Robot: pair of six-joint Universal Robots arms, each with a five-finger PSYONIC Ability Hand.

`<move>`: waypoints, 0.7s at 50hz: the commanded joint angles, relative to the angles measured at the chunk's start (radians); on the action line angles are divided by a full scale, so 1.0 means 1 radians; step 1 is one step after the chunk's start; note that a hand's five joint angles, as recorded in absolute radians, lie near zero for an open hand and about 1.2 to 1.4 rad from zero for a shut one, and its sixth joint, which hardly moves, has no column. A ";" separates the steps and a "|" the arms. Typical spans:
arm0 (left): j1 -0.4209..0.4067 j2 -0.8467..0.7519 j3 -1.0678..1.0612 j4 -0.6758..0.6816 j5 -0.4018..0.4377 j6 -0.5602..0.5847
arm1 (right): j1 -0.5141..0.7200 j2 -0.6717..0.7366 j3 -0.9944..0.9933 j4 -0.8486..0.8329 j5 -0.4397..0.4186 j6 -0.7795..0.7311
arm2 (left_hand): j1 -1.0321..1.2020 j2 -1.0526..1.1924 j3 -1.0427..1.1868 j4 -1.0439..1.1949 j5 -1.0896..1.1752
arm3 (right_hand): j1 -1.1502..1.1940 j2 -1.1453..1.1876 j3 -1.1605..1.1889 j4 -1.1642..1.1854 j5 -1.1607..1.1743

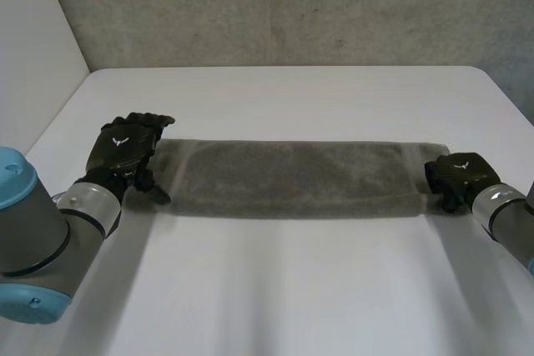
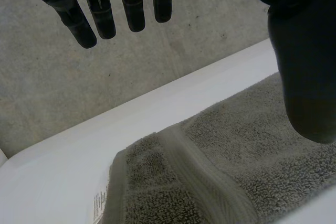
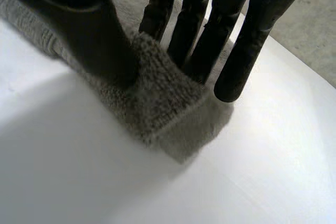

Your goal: Fold the towel.

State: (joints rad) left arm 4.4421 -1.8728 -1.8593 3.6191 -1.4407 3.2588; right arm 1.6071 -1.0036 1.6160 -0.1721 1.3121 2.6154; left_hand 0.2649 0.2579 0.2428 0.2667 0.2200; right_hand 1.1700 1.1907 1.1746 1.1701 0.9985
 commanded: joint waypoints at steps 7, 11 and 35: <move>-0.001 0.000 -0.006 0.021 -0.001 0.002 | -0.139 -0.066 -0.059 -0.035 0.176 -0.052 | -0.087 -0.080 -0.065 -0.088 -0.216 | 0.226 0.206 0.222 0.226 0.223; 0.000 0.001 -0.012 0.030 -0.001 0.002 | -0.139 -0.151 -0.093 -0.027 0.180 -0.124 | -0.087 -0.080 -0.065 -0.088 -0.216 | 0.226 0.206 0.222 0.226 0.223; -0.004 0.003 -0.020 0.047 -0.001 0.005 | 0.775 0.256 -0.588 0.083 0.171 -0.070 | -0.087 -0.080 -0.065 -0.088 -0.216 | 0.213 0.192 0.208 0.213 0.210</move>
State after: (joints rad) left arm 4.4408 -1.8666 -1.8778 3.6626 -1.4423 3.2601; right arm 2.3088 -0.9002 1.1368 -0.1484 1.4826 2.5379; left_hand 0.2637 0.2579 0.2428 0.2669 0.2197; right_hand 1.2071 1.3273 1.3310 1.3328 1.1290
